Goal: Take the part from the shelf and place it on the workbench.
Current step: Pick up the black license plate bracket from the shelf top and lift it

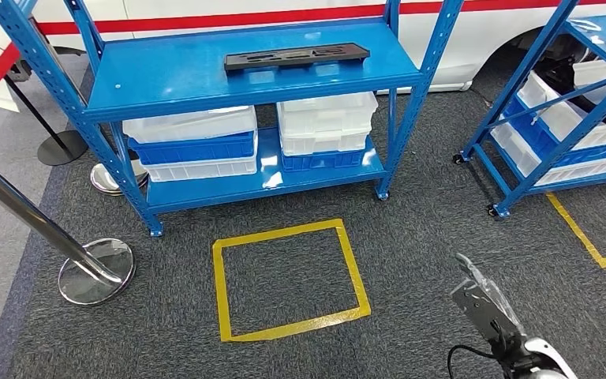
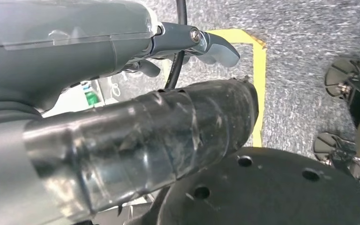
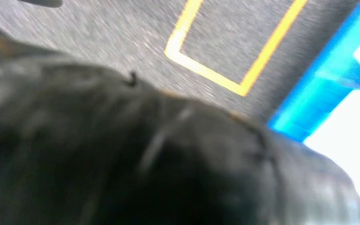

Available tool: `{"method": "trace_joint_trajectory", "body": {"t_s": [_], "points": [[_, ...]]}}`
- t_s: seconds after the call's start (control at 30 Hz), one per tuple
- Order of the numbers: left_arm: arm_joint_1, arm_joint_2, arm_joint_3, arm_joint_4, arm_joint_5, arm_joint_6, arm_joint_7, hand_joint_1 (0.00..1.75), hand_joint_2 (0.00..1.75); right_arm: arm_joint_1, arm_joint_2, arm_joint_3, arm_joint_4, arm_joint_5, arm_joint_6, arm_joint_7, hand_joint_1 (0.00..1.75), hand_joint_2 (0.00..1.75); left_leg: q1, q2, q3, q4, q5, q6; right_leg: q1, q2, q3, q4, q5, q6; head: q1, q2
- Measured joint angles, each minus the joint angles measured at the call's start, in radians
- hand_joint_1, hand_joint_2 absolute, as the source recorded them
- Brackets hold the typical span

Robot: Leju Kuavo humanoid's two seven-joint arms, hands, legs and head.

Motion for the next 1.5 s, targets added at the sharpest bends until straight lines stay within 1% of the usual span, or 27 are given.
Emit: {"method": "trace_joint_trajectory", "body": {"t_s": [0.27, 0.47, 0.57, 0.67, 0.73, 0.77, 0.8, 0.83, 0.87, 0.9, 0.93, 0.97, 1.0, 1.03, 1.07, 1.1, 1.13, 1.17, 1.2, 1.27, 1.3, 1.33, 1.37, 1.4, 1.43, 1.47, 1.5], "points": [[0.001, 0.001, 0.000, 0.008, 0.037, 0.024, 0.032, 0.00, 0.00, -0.057, -0.142, 0.209, -0.089, 0.019, -0.119, -0.019, 0.00, 0.00, -0.002, 0.000, -0.001, 0.001, 0.000, 0.000, 0.000, 0.000, 0.000, 0.000, 0.000, 0.000, 0.000, 0.000], [0.003, 0.008, -0.006, 0.015, 0.049, 0.029, 0.043, 0.00, 0.00, -0.135, -0.232, 0.364, -0.111, 0.123, -0.203, -0.029, 0.00, 0.00, -0.005, -0.001, -0.002, 0.003, 0.000, 0.000, -0.002, -0.001, 0.000, -0.001, 0.001, 0.002, 0.000, 0.000], [0.003, 0.014, -0.016, 0.016, 0.050, 0.029, 0.047, 0.00, 0.00, -0.188, -0.270, 0.440, -0.112, 0.186, -0.241, -0.030, 0.00, 0.00, -0.008, -0.002, -0.003, 0.005, 0.000, 0.001, -0.005, -0.001, -0.001, -0.001, 0.002, 0.004, 0.000, 0.000], [0.003, 0.019, -0.024, 0.018, 0.050, 0.029, 0.049, 0.00, 0.00, -0.243, -0.305, 0.517, -0.112, 0.246, -0.273, -0.029, 0.00, 0.00, -0.012, -0.002, -0.004, 0.008, 0.000, 0.008, -0.009, 0.000, -0.002, -0.004, 0.005, 0.012, 0.000, 0.000], [0.002, 0.022, -0.026, 0.018, 0.051, 0.029, 0.049, 0.00, 0.00, -0.276, -0.327, 0.560, -0.112, 0.282, -0.291, -0.026, 0.00, 0.00, -0.009, 0.001, 0.000, -0.001, 0.008, 0.018, -0.010, -0.003, -0.002, -0.005, 0.006, 0.019, 0.000, 0.000], [0.002, 0.023, -0.027, 0.018, 0.051, 0.030, 0.050, 0.00, 0.00, -0.292, -0.337, 0.578, -0.112, 0.299, -0.300, -0.024, 0.00, 0.00, -0.006, 0.004, 0.003, -0.008, 0.014, 0.024, -0.010, -0.013, -0.007, 0.005, -0.002, 0.020, 0.000, 0.000], [0.002, 0.023, -0.028, 0.018, 0.051, 0.030, 0.050, 0.00, 0.00, -0.308, -0.347, 0.594, -0.112, 0.317, -0.310, -0.020, 0.00, 0.00, -0.003, 0.007, 0.004, -0.015, 0.019, 0.030, -0.008, -0.025, -0.021, 0.034, -0.021, 0.019, 0.000, 0.000], [0.003, 0.023, -0.030, 0.018, 0.051, 0.030, 0.051, 0.00, 0.00, -0.322, -0.356, 0.610, -0.111, 0.334, -0.319, -0.017, 0.00, 0.00, -0.002, 0.011, 0.005, -0.019, 0.022, 0.034, -0.007, -0.037, -0.046, 0.086, -0.050, 0.018, 0.000, 0.000], [0.004, 0.024, -0.031, 0.018, 0.051, 0.030, 0.051, 0.00, 0.00, -0.334, -0.364, 0.623, -0.110, 0.349, -0.328, -0.014, 0.00, 0.00, -0.003, 0.013, 0.004, -0.020, 0.022, 0.036, -0.006, -0.044, -0.079, 0.150, -0.082, 0.017, 0.000, 0.000], [0.004, 0.024, -0.032, 0.018, 0.051, 0.030, 0.051, 0.00, 0.00, -0.343, -0.371, 0.638, -0.109, 0.364, -0.335, -0.012, 0.00, 0.00, -0.005, 0.016, 0.002, -0.020, 0.021, 0.037, -0.006, -0.045, -0.114, 0.218, -0.107, 0.017, 0.000, 0.000], [0.005, 0.024, -0.033, 0.018, 0.051, 0.030, 0.051, 0.00, 0.00, -0.348, -0.377, 0.650, -0.106, 0.376, -0.341, -0.011, 0.00, 0.00, -0.006, 0.017, 0.002, -0.019, 0.019, 0.037, -0.006, -0.046, -0.140, 0.265, -0.115, 0.017, 0.000, 0.000], [0.007, 0.024, -0.033, 0.018, 0.051, 0.030, 0.051, 0.00, 0.00, -0.352, -0.382, 0.661, -0.104, 0.383, -0.345, -0.010, 0.00, 0.00, -0.007, 0.018, 0.003, -0.018, 0.015, 0.036, -0.006, -0.046, -0.149, 0.277, -0.104, 0.017, 0.000, 0.000], [0.008, 0.024, -0.035, 0.018, 0.049, 0.029, 0.047, 0.00, 0.00, -0.358, -0.387, 0.671, -0.101, 0.388, -0.349, -0.006, 0.00, 0.00, -0.007, 0.018, 0.006, -0.017, 0.011, 0.035, -0.006, -0.048, -0.138, 0.248, -0.075, 0.015, 0.000, 0.000], [0.009, 0.024, -0.038, 0.018, 0.045, 0.028, 0.040, 0.00, 0.00, -0.364, -0.391, 0.678, -0.099, 0.388, -0.352, 0.000, 0.00, 0.00, -0.007, 0.018, 0.010, -0.014, 0.006, 0.032, -0.006, -0.050, -0.107, 0.182, -0.034, 0.013, 0.000, 0.000], [0.012, 0.024, -0.042, 0.018, 0.038, 0.026, 0.027, 0.00, 0.00, -0.371, -0.395, 0.683, -0.097, 0.387, -0.355, 0.006, 0.00, 0.00, -0.007, 0.019, 0.013, -0.012, 0.001, 0.027, -0.005, -0.053, -0.074, 0.115, -0.008, 0.009, 0.000, 0.000], [0.015, 0.023, -0.047, 0.018, 0.029, 0.025, 0.011, 0.00, 0.00, -0.377, -0.398, 0.686, -0.095, 0.386, -0.358, 0.012, 0.00, 0.00, -0.008, 0.019, 0.016, -0.008, -0.005, 0.021, -0.002, -0.055, -0.046, 0.059, 0.008, 0.005, 0.000, 0.000], [0.020, 0.023, -0.053, 0.018, 0.021, 0.024, -0.005, 0.00, 0.00, -0.382, -0.401, 0.689, -0.093, 0.384, -0.360, 0.016, 0.00, 0.00, -0.009, 0.019, 0.017, -0.006, -0.010, 0.014, 0.001, -0.055, -0.031, 0.027, 0.011, 0.001, 0.000, 0.000], [0.025, 0.023, -0.058, 0.018, 0.014, 0.024, -0.018, 0.00, 0.00, -0.385, -0.404, 0.691, -0.091, 0.383, -0.362, 0.018, 0.00, 0.00, -0.010, 0.019, 0.017, -0.006, -0.013, 0.008, 0.005, -0.055, -0.027, 0.020, 0.002, -0.004, 0.000, 0.000], [0.029, 0.023, -0.063, 0.019, 0.010, 0.025, -0.027, 0.00, 0.00, -0.388, -0.406, 0.693, -0.089, 0.381, -0.363, 0.019, 0.00, 0.00, -0.011, 0.020, 0.018, -0.007, -0.015, 0.002, 0.009, -0.053, -0.026, 0.019, 0.000, -0.010, 0.000, 0.000], [0.033, 0.024, -0.071, 0.019, 0.005, 0.025, -0.033, 0.00, 0.00, -0.395, -0.408, 0.696, -0.086, 0.377, -0.363, 0.018, 0.00, 0.00, -0.010, 0.022, 0.022, -0.002, -0.025, -0.010, 0.005, -0.050, -0.019, 0.015, -0.003, -0.023, 0.000, 0.000], [0.034, 0.024, -0.074, 0.019, 0.002, 0.024, -0.032, 0.00, 0.00, -0.401, -0.408, 0.698, -0.083, 0.375, -0.362, 0.017, 0.00, 0.00, -0.009, 0.023, 0.014, 0.021, -0.037, -0.014, 0.002, -0.049, -0.013, 0.011, -0.005, -0.031, 0.000, 0.000], [0.034, 0.024, -0.075, 0.019, 0.000, 0.024, -0.030, 0.00, 0.00, -0.408, -0.408, 0.699, -0.081, 0.373, -0.360, 0.017, 0.00, 0.00, -0.007, 0.023, -0.007, 0.066, -0.058, -0.019, 0.000, -0.049, -0.006, 0.008, -0.008, -0.038, -0.001, 0.000], [0.034, 0.024, -0.076, 0.019, -0.002, 0.023, -0.029, 0.00, 0.00, -0.415, -0.408, 0.700, -0.079, 0.371, -0.356, 0.016, 0.00, 0.00, -0.006, 0.023, -0.043, 0.131, -0.084, -0.022, 0.001, -0.050, -0.001, 0.007, -0.012, -0.042, -0.001, 0.000], [0.034, 0.024, -0.076, 0.019, -0.003, 0.021, -0.026, 0.00, 0.00, -0.421, -0.408, 0.702, -0.075, 0.369, -0.351, 0.015, 0.00, 0.00, -0.005, 0.023, -0.090, 0.207, -0.110, -0.024, 0.002, -0.051, 0.005, 0.007, -0.018, -0.045, -0.001, 0.000], [0.033, 0.024, -0.078, 0.019, -0.004, 0.019, -0.025, 0.00, 0.00, -0.426, -0.408, 0.704, -0.070, 0.365, -0.346, 0.013, 0.00, 0.00, -0.004, 0.023, -0.135, 0.270, -0.121, -0.026, 0.004, -0.051, 0.012, 0.007, -0.024, -0.047, -0.001, 0.000], [0.033, 0.025, -0.079, 0.019, -0.005, 0.018, -0.023, 0.00, 0.00, -0.431, -0.408, 0.707, -0.066, 0.360, -0.341, 0.011, 0.00, 0.00, -0.004, 0.023, -0.166, 0.302, -0.111, -0.027, 0.005, -0.051, 0.021, 0.007, -0.032, -0.047, -0.001, 0.000], [0.032, 0.025, -0.080, 0.019, -0.006, 0.016, -0.019, 0.00, 0.00, -0.436, -0.408, 0.709, -0.061, 0.354, -0.338, 0.010, 0.00, 0.00, -0.004, 0.023, -0.177, 0.292, -0.077, -0.025, 0.006, -0.049, 0.033, 0.007, -0.042, -0.046, -0.001, 0.000]]}}
